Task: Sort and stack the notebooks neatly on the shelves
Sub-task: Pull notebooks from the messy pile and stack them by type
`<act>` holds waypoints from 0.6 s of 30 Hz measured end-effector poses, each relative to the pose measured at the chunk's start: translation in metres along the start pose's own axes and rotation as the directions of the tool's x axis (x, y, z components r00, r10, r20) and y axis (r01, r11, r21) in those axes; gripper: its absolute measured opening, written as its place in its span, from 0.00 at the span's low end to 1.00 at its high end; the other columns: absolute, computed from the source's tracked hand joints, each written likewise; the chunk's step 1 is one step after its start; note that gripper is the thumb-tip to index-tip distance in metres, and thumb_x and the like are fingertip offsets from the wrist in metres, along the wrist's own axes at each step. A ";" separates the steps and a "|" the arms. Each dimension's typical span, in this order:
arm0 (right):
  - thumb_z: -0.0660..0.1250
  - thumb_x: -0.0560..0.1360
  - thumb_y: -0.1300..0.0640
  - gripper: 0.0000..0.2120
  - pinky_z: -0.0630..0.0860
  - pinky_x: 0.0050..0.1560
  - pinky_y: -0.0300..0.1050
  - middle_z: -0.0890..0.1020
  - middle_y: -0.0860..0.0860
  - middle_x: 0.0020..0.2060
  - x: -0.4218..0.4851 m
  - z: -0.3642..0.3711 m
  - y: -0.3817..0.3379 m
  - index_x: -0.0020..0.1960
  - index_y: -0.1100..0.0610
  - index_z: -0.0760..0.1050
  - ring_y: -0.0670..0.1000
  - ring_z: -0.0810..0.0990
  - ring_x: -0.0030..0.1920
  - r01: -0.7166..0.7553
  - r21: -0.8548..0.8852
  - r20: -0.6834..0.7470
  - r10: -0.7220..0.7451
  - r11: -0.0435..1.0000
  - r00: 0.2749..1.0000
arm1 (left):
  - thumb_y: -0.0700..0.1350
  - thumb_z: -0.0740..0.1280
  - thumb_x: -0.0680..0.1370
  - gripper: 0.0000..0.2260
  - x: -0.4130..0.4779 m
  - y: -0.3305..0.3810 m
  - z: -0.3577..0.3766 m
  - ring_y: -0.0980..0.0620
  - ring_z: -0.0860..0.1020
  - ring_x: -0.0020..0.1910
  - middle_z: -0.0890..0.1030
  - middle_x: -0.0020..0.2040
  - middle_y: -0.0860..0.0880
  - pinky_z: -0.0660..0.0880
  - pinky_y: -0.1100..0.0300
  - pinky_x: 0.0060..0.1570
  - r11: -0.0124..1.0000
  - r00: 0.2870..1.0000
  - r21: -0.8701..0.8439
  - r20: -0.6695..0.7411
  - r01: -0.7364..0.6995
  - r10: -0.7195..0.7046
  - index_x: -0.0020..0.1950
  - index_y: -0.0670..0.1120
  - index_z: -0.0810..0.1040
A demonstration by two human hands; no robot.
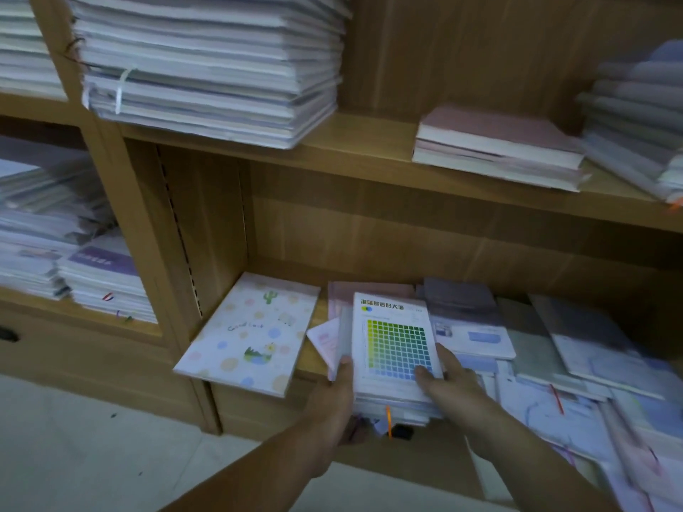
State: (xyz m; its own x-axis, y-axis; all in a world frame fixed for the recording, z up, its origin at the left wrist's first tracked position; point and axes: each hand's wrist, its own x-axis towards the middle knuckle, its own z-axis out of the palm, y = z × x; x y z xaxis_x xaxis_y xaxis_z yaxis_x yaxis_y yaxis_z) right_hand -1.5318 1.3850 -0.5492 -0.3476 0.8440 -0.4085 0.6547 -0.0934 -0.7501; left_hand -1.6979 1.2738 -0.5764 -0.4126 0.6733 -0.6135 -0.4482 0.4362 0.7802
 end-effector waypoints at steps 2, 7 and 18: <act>0.67 0.70 0.31 0.40 0.70 0.71 0.58 0.55 0.44 0.79 -0.002 0.005 -0.002 0.77 0.30 0.54 0.57 0.65 0.75 -0.035 0.074 0.030 0.033 0.997 0.999 | 0.72 0.66 0.73 0.29 0.002 0.005 0.003 0.41 0.87 0.46 0.87 0.51 0.44 0.84 0.41 0.49 0.992 0.996 -0.109 0.072 0.058 -0.050 0.62 0.51 0.81; 0.61 0.83 0.49 0.37 0.68 0.66 0.48 0.46 0.52 0.80 0.002 0.027 -0.005 0.83 0.50 0.41 0.59 0.64 0.75 -0.091 0.065 -0.050 0.094 0.994 0.994 | 0.57 0.71 0.79 0.20 -0.010 0.002 0.003 0.47 0.80 0.31 0.84 0.45 0.43 0.78 0.56 0.38 0.998 0.979 -0.023 0.197 0.051 -0.046 0.67 0.51 0.74; 0.72 0.74 0.47 0.17 0.82 0.47 0.51 0.83 0.54 0.54 -0.020 0.008 -0.014 0.60 0.50 0.77 0.56 0.84 0.50 -0.154 0.153 0.148 0.131 0.976 0.980 | 0.50 0.77 0.74 0.14 -0.030 0.021 -0.013 0.43 0.82 0.34 0.87 0.42 0.41 0.82 0.50 0.42 0.996 0.978 0.094 0.208 0.000 -0.020 0.55 0.44 0.84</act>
State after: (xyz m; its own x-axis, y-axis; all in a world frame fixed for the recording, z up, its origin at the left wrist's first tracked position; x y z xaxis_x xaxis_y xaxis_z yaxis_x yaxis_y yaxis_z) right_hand -1.5397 1.3651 -0.5344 -0.3540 0.7371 -0.5756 0.5898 -0.3017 -0.7491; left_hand -1.7048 1.2549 -0.5432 -0.2297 0.7740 -0.5901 -0.3722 0.4904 0.7881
